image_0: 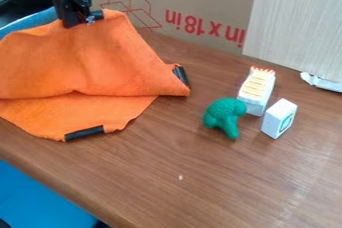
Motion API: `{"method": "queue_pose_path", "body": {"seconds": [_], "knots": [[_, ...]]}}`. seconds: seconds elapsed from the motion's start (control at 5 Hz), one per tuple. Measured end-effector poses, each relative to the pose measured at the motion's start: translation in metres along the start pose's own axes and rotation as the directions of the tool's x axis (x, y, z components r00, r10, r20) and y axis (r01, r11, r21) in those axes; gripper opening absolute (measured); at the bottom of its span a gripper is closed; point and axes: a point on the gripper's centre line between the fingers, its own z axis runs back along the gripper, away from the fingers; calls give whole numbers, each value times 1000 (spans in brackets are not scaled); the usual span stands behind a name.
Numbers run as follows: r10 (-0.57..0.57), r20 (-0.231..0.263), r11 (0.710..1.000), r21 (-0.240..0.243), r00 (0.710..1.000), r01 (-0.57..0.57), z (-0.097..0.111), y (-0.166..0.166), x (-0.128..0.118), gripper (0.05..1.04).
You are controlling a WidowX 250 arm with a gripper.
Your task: Unfold the cloth from top right to bottom left
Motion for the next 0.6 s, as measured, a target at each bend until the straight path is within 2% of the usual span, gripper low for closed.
{"method": "queue_pose_path", "body": {"seconds": [0.2, 0.4, 0.6], "knots": [[4, 0, 1000, 16, 1000, -4, -8, 10, 11, 51], [-2, 60, 998, 65, 998, -2, -9, 20, 23, 50], [20, 100, 995, 91, 995, -29, -13, 25, 30, 50]]}}
